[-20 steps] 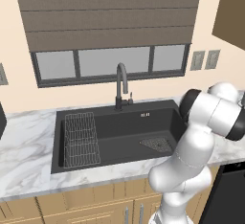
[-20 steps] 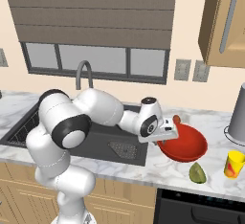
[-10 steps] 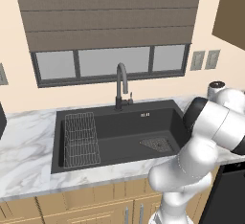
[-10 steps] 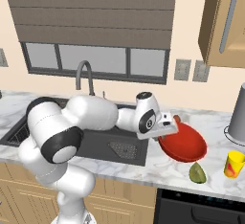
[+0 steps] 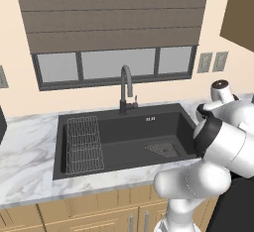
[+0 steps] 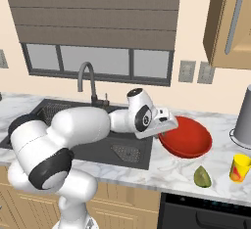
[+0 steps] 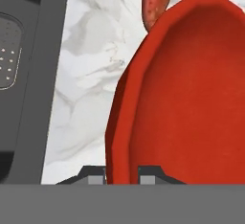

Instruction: Remove the sweet potato and lemon wedge from the sink. Then move the bowl and cup from the counter to the sink for washing.

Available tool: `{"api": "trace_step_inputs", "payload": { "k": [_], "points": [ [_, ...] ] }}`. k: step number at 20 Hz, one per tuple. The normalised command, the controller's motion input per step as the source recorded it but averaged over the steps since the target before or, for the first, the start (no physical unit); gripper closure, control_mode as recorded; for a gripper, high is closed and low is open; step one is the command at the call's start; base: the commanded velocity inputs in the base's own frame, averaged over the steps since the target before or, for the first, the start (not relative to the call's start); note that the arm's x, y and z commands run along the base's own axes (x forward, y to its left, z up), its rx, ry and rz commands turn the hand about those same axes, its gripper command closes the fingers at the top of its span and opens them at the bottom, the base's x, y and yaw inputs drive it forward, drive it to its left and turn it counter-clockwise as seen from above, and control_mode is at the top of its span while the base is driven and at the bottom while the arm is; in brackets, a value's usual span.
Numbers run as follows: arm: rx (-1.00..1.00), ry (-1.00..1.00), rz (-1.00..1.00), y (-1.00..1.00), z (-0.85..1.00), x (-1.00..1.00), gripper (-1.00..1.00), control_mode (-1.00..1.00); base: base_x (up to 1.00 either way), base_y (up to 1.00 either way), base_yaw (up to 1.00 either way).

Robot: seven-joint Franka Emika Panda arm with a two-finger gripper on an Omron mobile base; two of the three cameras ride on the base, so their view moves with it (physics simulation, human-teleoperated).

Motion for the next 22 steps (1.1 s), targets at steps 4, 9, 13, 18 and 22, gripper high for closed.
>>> {"api": "trace_step_inputs", "payload": {
  "k": [4,9,13,18,22],
  "points": [
    [-0.12,-0.02,0.02,0.12,0.36,-0.14,1.0,-1.0,0.0,0.0,0.0],
    [-0.15,0.0,0.02,0.12,0.34,-0.02,1.0,-1.0,0.0,0.0,0.0],
    [-0.14,0.01,0.06,0.11,0.33,0.0,1.0,-1.0,0.0,0.0,0.0],
    [-0.09,0.0,0.09,0.17,0.29,-0.01,1.0,-1.0,0.0,0.0,0.0],
    [-0.03,0.01,0.11,0.19,0.2,-0.04,1.0,-1.0,0.0,0.0,0.0]
  ]
}}
